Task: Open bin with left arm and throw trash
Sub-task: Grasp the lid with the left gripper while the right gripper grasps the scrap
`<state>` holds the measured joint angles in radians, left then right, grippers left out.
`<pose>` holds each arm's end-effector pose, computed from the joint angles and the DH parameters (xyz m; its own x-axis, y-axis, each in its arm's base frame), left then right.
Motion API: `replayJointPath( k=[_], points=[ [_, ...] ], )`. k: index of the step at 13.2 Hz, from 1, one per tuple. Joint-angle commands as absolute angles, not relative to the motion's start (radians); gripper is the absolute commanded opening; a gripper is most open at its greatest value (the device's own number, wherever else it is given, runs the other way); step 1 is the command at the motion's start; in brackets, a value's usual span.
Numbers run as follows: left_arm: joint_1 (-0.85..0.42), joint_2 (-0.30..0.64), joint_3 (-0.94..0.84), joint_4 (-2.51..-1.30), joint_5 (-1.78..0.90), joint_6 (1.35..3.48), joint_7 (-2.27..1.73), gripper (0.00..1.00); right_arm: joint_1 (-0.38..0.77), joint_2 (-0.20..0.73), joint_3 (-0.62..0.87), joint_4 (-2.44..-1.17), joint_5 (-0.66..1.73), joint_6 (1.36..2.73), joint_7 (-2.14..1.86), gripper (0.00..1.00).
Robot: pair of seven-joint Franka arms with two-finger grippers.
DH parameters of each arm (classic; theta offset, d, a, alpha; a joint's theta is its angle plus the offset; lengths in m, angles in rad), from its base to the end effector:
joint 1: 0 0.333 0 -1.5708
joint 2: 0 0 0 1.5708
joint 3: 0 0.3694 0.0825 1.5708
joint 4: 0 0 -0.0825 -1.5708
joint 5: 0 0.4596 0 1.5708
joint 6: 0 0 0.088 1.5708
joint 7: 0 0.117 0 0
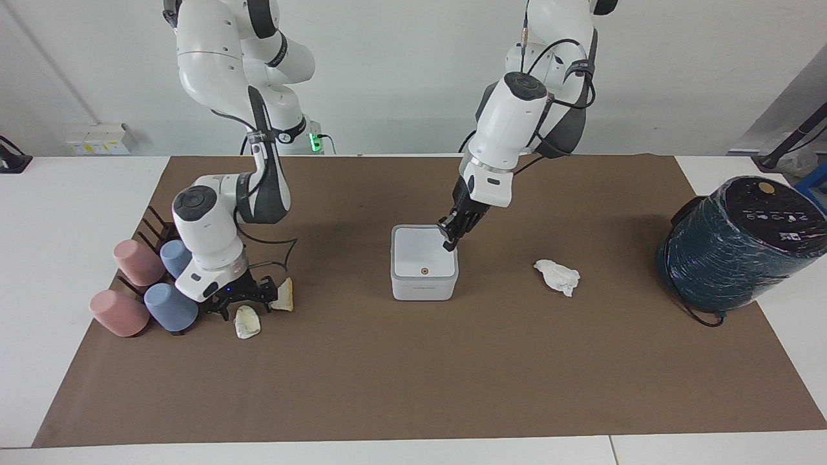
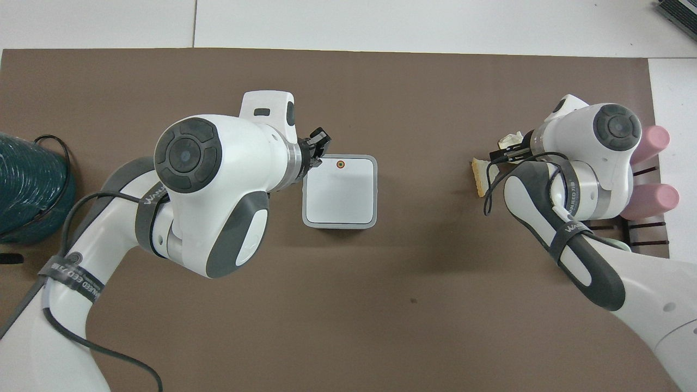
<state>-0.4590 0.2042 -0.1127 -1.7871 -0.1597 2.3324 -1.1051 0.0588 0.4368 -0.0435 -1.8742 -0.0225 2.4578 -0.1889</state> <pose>0.6155 -0.3943 0.4861 0.8084 0.5886 -0.0039 0.5490 -0.7515 0.3658 0.7301 0.0131 0.2812 0.9644 0.2261 0.1370 0.2195 -0.9736 0.0618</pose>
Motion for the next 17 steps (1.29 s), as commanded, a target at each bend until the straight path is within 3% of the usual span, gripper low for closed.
replayJointPath(
  k=[1,2,3,8,13,17],
  points=[
    [-0.508,0.234,-0.097,-1.832,-0.181,2.414,-1.13,0.0,0.048,0.451,-0.035,-1.881,-0.014,2.477,-0.229,0.49],
    [-0.517,0.247,-0.097,-1.832,-0.181,2.439,-1.144,0.0,0.048,0.451,-0.035,-1.879,-0.014,2.471,-0.227,0.11],
    [-0.518,0.253,-0.097,-1.833,-0.181,2.448,-1.144,0.0,0.048,0.449,-0.035,-1.878,-0.014,2.467,-0.222,0.0],
    [-0.546,0.268,-0.097,-1.877,-0.181,2.499,-1.152,0.0,0.048,0.427,-0.035,-1.821,0.037,2.378,-0.203,0.0],
    [-0.56,0.301,-0.095,-1.882,-0.181,2.522,-1.149,0.0,0.074,0.324,-0.034,-1.807,0.037,2.312,-0.057,0.0],
    [-0.491,0.295,-0.089,-1.687,-0.172,2.241,-1.14,0.0,0.074,0.23,-0.026,-1.807,0.035,2.218,-0.028,0.0]
  ],
)
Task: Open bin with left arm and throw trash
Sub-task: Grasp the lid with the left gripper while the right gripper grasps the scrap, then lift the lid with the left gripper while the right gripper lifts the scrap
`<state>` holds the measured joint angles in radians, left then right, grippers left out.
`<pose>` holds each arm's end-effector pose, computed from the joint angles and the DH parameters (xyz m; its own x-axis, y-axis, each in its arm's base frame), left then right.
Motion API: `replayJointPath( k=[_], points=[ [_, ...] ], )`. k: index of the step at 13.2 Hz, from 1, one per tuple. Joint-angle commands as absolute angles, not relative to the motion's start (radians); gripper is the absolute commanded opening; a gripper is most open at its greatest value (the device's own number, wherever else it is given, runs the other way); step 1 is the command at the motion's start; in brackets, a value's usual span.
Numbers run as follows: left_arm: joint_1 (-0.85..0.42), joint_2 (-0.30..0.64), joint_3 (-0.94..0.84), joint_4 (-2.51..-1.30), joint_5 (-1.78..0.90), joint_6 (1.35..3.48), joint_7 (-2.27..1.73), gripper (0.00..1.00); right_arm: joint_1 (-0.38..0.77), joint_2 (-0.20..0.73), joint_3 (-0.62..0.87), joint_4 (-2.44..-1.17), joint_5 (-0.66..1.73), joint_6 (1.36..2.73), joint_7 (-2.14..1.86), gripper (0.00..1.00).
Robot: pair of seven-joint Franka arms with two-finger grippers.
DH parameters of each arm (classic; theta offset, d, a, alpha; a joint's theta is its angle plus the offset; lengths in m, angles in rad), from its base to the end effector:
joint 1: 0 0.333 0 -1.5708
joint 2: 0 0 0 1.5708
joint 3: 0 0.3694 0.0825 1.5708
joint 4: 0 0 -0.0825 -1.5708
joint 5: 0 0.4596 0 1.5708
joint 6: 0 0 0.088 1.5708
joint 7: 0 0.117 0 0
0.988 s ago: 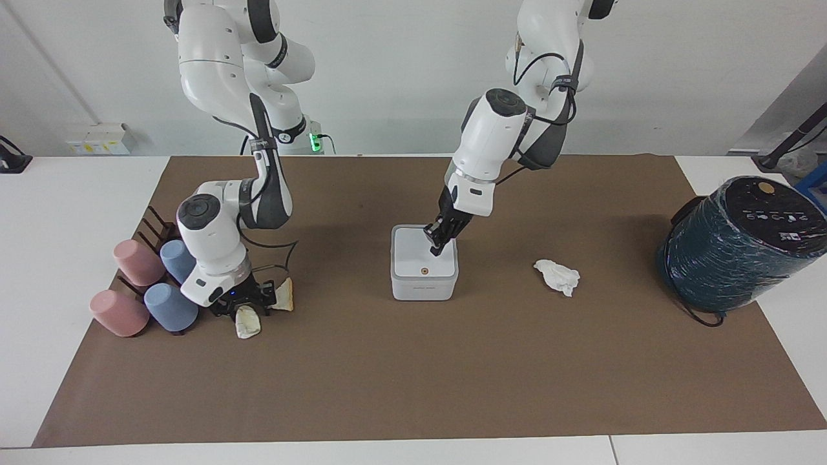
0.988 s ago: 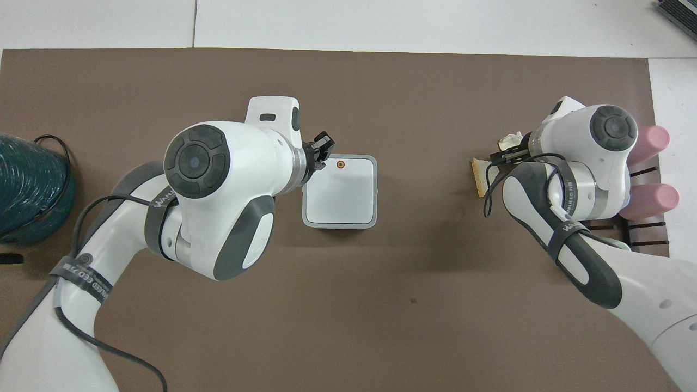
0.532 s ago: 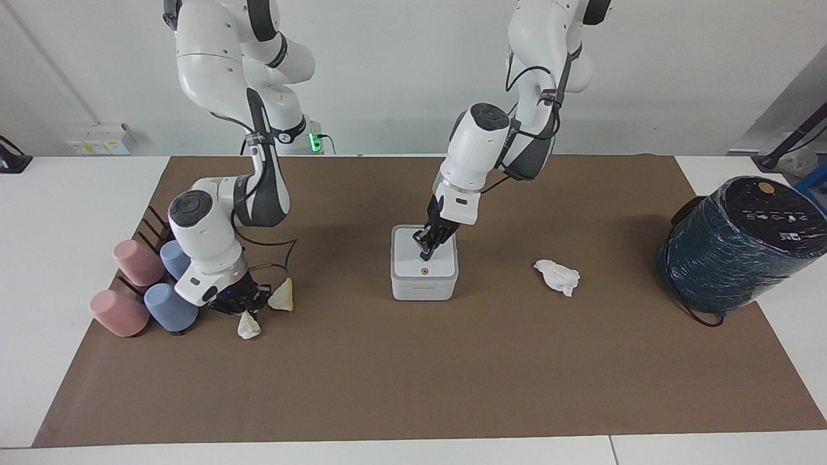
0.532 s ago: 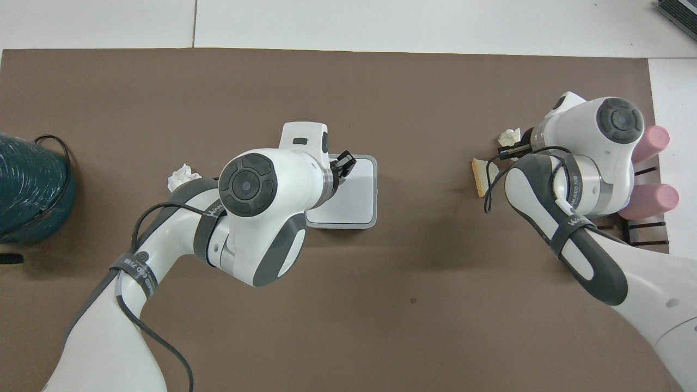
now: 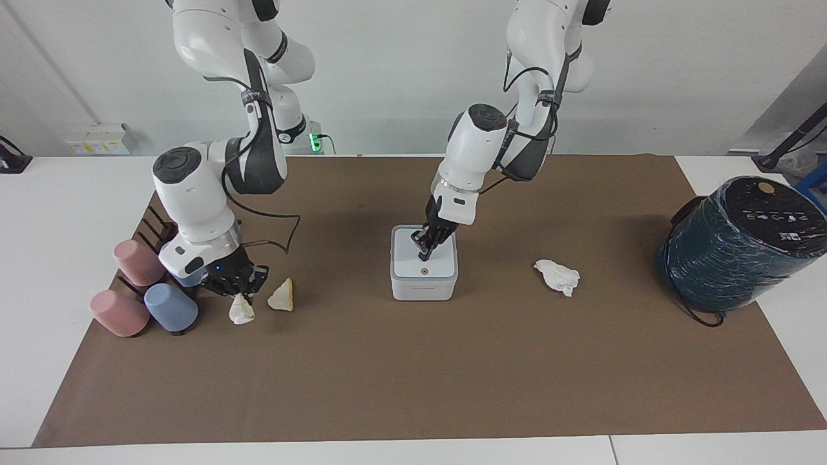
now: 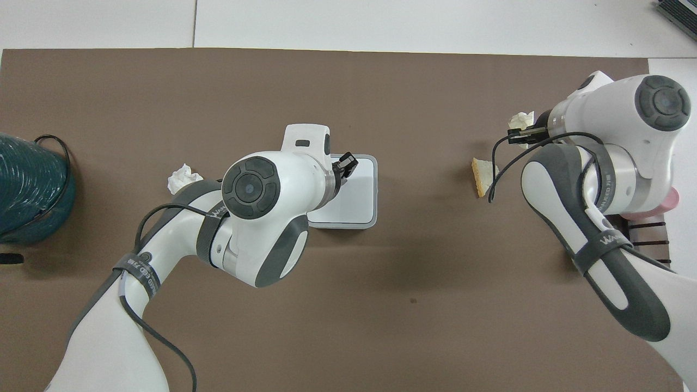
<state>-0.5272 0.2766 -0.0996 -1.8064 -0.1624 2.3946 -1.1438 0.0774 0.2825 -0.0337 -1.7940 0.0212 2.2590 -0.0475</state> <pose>0.6018 -0.4322 0.4293 0.8125 0.5822 -0.0301 0.5562 -0.7587 0.3390 0.7312 0.0345 0.4153 0.9801 0.0799 0.1819 0.0814 -0.9967 -0.0005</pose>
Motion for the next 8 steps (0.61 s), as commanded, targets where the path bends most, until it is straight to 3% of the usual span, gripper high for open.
replayJointPath(
  k=[1,6,7,8],
  points=[
    [-0.465,0.29,-0.09,-1.628,-0.17,2.147,-1.135,0.0,0.074,0.2,-0.015,-1.804,0.035,2.183,-0.012,0.0],
    [-0.333,0.284,-0.081,-1.528,-0.123,1.947,-0.956,0.0,0.074,0.11,0.098,-1.799,0.138,2.114,0.158,0.0],
    [-0.306,0.281,-0.083,-1.538,-0.101,1.948,-0.889,0.12,0.075,0.12,0.13,-1.792,0.152,2.134,0.175,0.0],
    [-0.267,0.275,-0.081,-1.557,-0.097,1.948,-0.812,0.55,0.092,0.13,0.162,-1.778,0.153,2.161,0.208,0.0]
  ],
)
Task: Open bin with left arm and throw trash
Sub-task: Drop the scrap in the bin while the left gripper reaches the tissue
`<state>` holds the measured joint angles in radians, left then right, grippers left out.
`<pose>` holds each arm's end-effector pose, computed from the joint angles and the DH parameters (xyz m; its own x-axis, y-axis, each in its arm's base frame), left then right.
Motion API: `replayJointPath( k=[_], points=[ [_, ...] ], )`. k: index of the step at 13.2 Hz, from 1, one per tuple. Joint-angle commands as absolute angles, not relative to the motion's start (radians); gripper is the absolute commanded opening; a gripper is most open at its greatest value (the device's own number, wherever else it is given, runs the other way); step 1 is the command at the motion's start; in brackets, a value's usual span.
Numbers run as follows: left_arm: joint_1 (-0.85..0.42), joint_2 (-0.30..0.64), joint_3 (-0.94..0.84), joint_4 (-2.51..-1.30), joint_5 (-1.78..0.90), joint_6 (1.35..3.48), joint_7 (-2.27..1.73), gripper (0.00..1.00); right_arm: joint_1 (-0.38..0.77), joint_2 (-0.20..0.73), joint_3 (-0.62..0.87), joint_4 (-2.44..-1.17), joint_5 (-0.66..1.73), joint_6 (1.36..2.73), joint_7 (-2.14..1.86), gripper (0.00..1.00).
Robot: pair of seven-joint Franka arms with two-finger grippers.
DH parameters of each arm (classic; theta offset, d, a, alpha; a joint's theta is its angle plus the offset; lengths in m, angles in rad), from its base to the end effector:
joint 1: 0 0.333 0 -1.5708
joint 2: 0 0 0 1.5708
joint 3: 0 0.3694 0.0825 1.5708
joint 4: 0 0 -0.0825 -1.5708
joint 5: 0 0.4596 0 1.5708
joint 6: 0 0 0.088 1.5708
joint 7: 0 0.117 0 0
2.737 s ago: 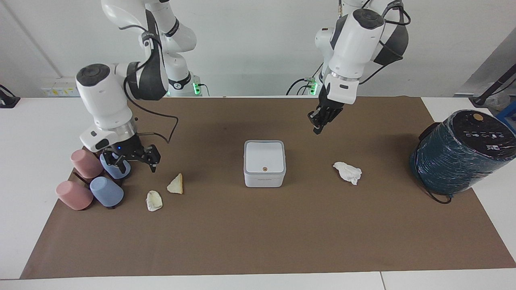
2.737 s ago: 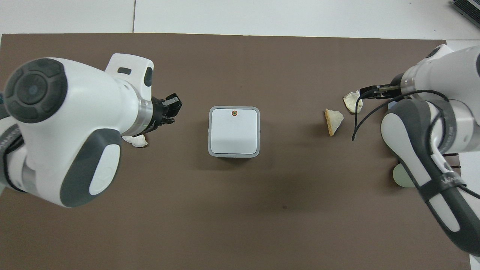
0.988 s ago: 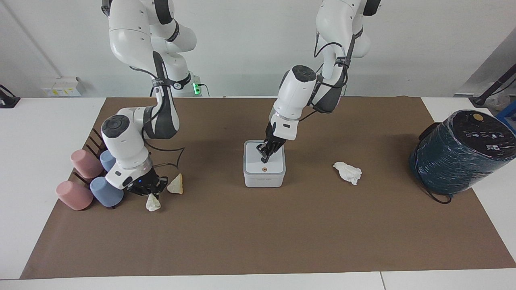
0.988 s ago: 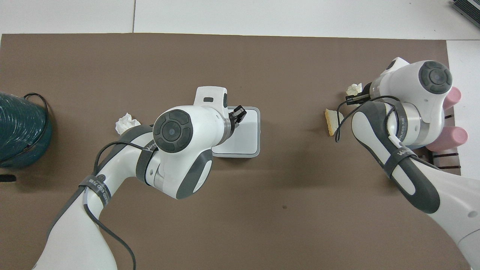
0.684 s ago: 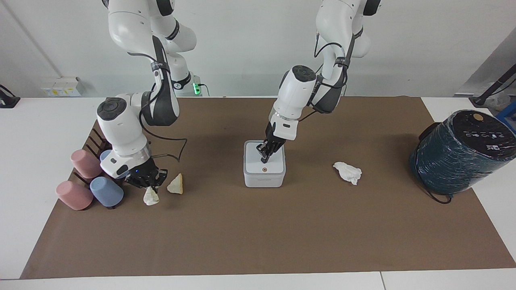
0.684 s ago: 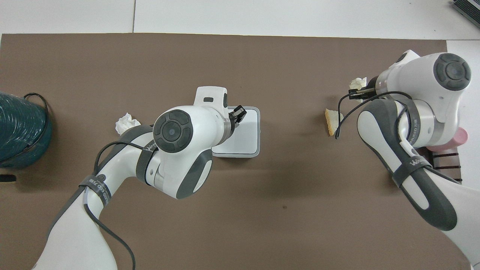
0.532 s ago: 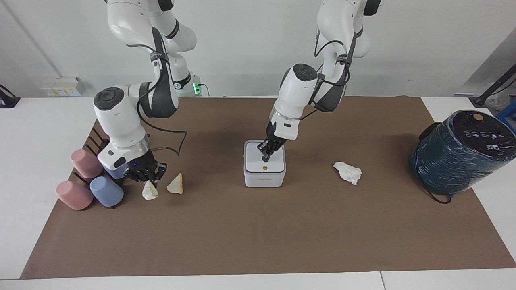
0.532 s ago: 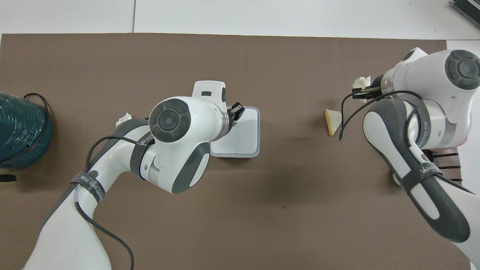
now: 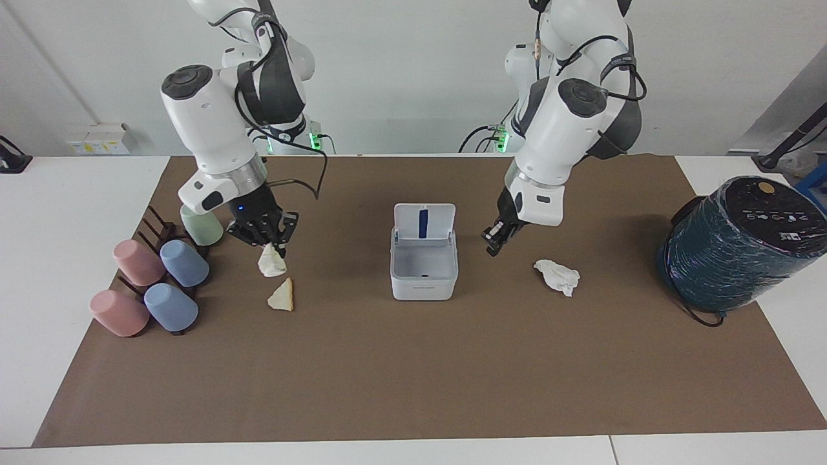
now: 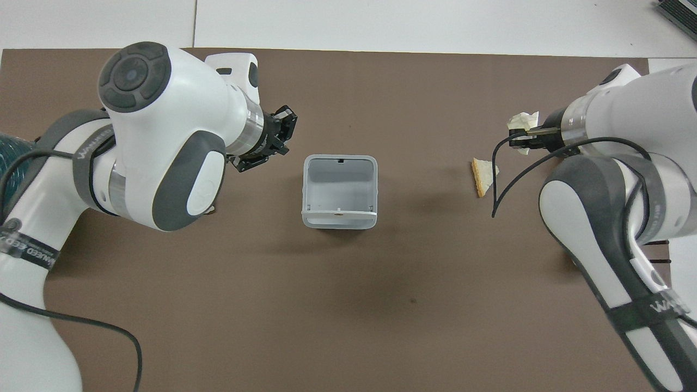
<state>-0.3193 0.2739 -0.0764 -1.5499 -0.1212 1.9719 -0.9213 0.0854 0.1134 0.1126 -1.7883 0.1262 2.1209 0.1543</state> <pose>0.6903 -0.2913 0.5296 0.8434 0.5368 -0.0221 0.5300 -0.8245 0.1983 0.6822 0.1408 0.5253 0.9813 -0.0281 0.1906 0.0033 -0.9866 -0.1629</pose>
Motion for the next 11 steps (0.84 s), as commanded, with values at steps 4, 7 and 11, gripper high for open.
replayJointPath(
  k=[4,7,11],
  points=[
    [-0.148,0.252,-0.077,-1.63,-0.092,1.989,-0.478,1.0,0.251,0.213,0.166,-1.741,0.153,2.267,0.457,0.0],
    [-0.074,0.21,-0.077,-1.759,-0.092,2.118,-0.22,1.0,0.311,0.276,0.166,-1.724,0.205,2.33,0.52,0.0],
    [-0.049,0.198,-0.075,-1.913,-0.092,2.246,-0.032,1.0,0.342,0.308,0.167,-1.727,0.406,2.315,0.523,0.0]
  ],
)
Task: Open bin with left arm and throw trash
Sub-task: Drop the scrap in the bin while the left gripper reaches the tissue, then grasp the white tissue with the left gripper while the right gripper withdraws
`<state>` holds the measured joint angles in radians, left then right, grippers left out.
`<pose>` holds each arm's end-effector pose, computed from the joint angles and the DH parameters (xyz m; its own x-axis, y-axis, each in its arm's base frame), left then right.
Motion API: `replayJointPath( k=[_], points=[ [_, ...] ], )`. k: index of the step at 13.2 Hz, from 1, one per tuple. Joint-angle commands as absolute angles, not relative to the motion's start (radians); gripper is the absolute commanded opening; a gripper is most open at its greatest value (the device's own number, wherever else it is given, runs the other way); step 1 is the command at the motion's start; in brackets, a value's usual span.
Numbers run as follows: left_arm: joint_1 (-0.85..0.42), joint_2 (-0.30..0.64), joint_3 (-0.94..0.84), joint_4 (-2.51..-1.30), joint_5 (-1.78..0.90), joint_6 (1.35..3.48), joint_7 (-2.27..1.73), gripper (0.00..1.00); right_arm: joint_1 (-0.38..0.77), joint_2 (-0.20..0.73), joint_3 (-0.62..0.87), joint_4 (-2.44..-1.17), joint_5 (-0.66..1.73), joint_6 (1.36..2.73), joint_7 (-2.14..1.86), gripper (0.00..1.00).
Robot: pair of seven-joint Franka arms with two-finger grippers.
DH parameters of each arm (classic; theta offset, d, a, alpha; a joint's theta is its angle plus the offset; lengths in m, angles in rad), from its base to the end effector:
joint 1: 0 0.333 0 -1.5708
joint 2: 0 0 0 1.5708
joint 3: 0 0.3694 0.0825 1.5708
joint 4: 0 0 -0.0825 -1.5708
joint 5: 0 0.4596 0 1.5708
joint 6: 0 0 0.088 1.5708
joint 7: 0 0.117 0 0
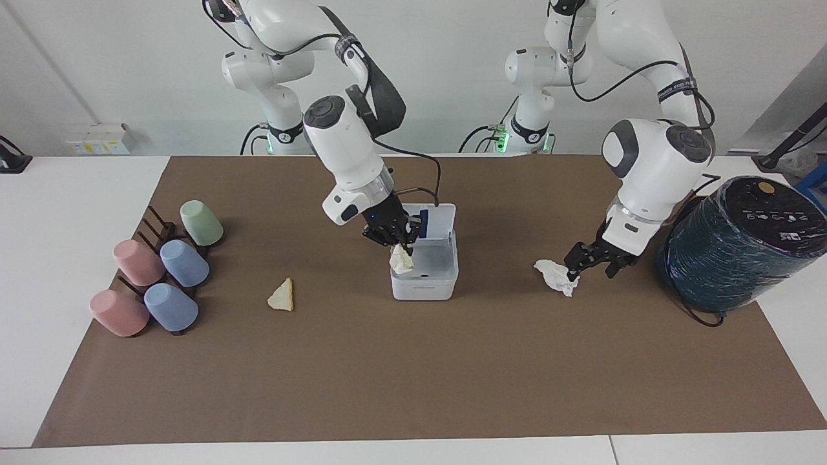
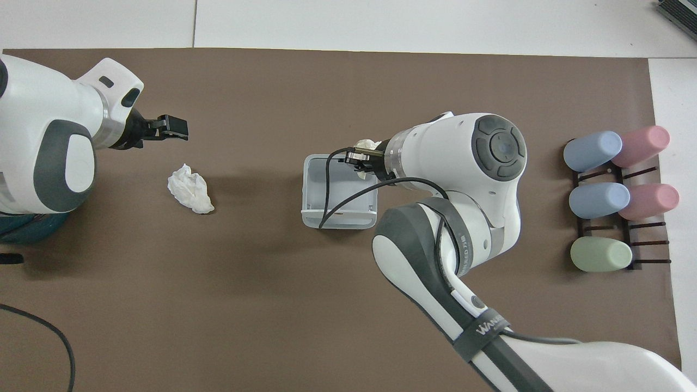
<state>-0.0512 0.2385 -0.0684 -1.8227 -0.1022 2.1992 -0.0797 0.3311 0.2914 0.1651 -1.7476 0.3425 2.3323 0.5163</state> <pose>0.7098 -0.0868 0.4256 0.9918 0.0248 0.1255 0.0101 -0.9931 0.1164 0.6614 0.3553 0.4471 0.9693 -0.2421 0.0436 -0.2020 -0.8844 -0.4208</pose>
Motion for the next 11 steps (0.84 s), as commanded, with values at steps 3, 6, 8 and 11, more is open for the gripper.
replayJointPath(
  k=[3,6,8,11],
  points=[
    [-0.057,0.19,-0.075,-2.017,-0.092,2.301,-0.029,1.0,0.367,0.337,0.167,-1.735,0.433,2.316,0.531,0.05],
    [-0.063,0.19,-0.077,-2.114,-0.092,2.361,-0.029,1.0,0.379,0.35,0.166,-1.736,0.433,2.327,0.537,0.55],
    [-0.063,0.199,-0.077,-2.129,-0.092,2.39,-0.031,1.0,0.379,0.348,0.166,-1.74,0.433,2.327,0.546,1.0],
    [-0.061,0.212,-0.077,-2.128,-0.094,2.443,-0.04,1.0,0.383,0.344,0.166,-1.74,0.426,2.324,0.545,1.0]
  ],
)
